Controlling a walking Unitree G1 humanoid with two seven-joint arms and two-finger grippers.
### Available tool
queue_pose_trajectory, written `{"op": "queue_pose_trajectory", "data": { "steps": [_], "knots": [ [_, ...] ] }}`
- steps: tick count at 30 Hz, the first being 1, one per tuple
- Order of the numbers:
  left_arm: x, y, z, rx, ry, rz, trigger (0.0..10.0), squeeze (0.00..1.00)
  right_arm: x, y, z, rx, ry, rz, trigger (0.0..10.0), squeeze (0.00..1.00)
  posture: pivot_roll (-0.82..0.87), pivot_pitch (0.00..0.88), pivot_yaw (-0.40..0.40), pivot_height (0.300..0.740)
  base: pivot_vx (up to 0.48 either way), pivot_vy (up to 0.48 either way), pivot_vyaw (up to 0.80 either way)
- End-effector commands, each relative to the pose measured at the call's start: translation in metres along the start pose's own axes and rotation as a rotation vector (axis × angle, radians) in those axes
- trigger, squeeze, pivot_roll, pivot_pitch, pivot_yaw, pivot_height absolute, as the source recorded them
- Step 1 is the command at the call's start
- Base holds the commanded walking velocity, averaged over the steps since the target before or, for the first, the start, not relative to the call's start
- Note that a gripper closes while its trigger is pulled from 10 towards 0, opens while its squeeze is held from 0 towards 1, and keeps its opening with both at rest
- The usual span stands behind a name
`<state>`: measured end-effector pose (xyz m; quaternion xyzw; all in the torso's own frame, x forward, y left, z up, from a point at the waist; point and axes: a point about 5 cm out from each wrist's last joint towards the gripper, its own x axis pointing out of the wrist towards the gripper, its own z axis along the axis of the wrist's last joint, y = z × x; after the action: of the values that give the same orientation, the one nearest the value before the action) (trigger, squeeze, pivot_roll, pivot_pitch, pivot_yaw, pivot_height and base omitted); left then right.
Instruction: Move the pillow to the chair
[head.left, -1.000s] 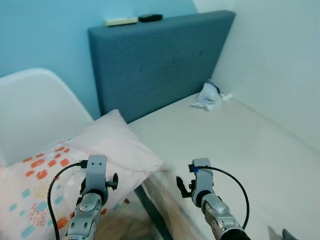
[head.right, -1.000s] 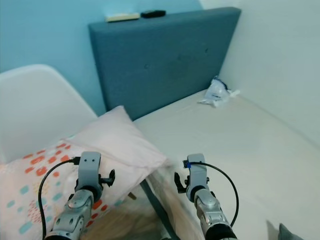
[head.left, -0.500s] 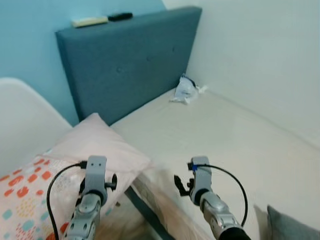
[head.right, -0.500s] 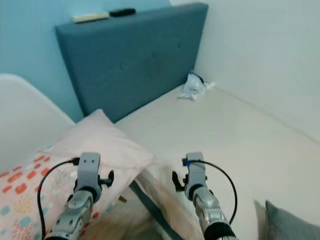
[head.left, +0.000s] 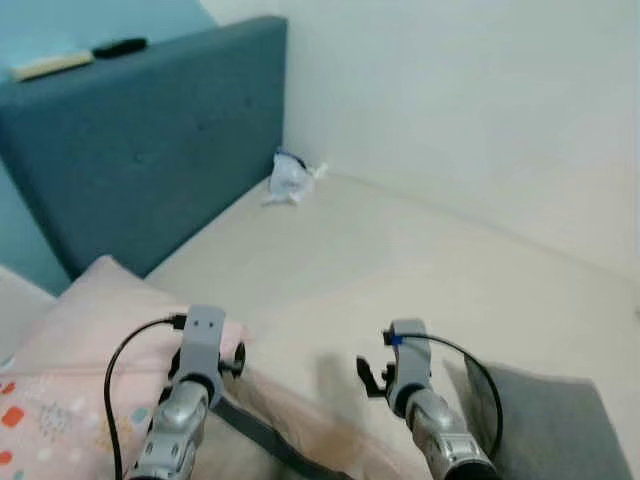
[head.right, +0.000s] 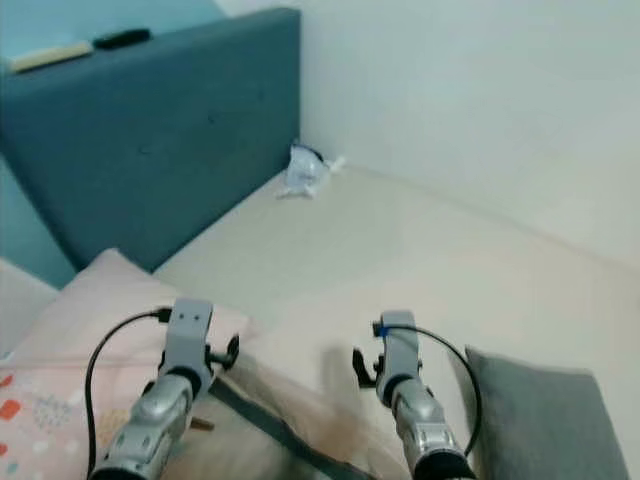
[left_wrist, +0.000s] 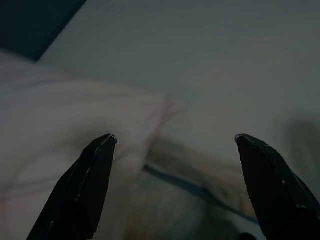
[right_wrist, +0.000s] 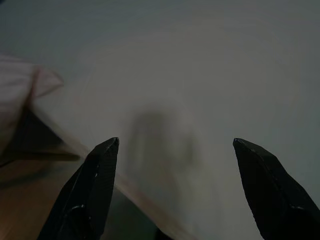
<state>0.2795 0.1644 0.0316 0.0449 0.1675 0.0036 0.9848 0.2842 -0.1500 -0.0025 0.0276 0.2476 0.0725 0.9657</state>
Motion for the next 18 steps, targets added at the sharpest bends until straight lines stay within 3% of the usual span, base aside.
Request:
{"op": "queue_pose_trajectory", "data": {
  "steps": [1,18],
  "knots": [
    [0.0011,-0.0017,-0.0004,0.009,0.002,-0.01,10.0,0.0,-0.0003,-0.0051,0.002,-0.008,0.001,-0.017,10.0,0.0,-0.05,0.071,-0.06,0.74,0.0,0.0,-0.8],
    [0.0046,-0.0055,0.0031,-0.005,-0.01,-0.018,10.0,0.0,0.0013,-0.0067,0.0075,-0.003,-0.01,-0.018,10.0,0.0,-0.06,0.062,-0.057,0.74,0.0,0.0,-0.8]
  ]
}}
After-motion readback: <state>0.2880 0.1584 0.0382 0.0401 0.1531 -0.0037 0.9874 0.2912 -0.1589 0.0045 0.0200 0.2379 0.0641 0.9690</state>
